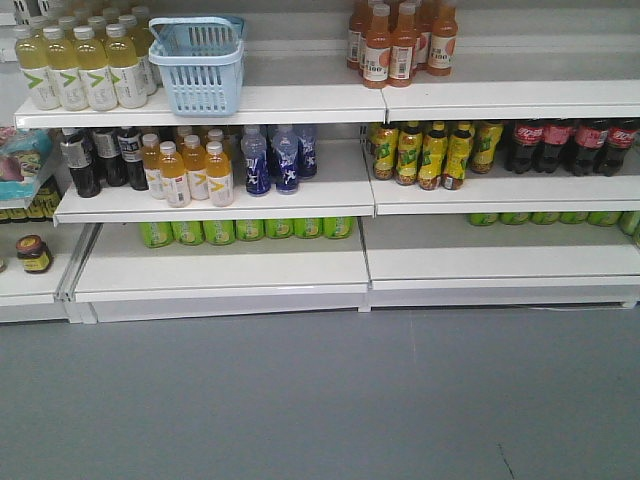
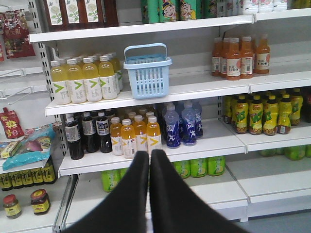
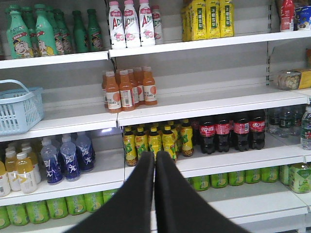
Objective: Place coke in basket with both arms
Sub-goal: 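Drive the base toward the shelf holding the light-blue basket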
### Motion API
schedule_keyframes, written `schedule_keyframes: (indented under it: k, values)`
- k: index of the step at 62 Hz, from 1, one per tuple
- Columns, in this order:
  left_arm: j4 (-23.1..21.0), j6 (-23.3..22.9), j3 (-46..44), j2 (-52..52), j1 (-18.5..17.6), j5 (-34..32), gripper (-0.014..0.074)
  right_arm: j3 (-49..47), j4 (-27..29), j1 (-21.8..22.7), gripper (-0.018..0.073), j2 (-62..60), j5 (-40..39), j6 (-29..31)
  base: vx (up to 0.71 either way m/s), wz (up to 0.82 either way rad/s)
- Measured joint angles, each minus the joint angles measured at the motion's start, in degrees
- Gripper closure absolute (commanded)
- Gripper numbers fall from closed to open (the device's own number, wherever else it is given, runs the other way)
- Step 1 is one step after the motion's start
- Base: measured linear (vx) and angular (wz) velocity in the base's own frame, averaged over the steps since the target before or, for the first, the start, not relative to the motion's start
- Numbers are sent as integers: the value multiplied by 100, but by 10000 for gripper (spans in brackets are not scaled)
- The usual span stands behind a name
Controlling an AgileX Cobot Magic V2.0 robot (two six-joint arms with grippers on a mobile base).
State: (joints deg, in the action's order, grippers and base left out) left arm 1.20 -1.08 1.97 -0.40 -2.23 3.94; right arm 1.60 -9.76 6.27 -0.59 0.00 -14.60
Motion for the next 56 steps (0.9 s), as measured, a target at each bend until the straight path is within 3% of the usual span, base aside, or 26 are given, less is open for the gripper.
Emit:
schedule_keyframes:
  k: [56]
  values:
    - [0,0,0,0,0,0,602,0,0,0,567,0,0,0,9,5]
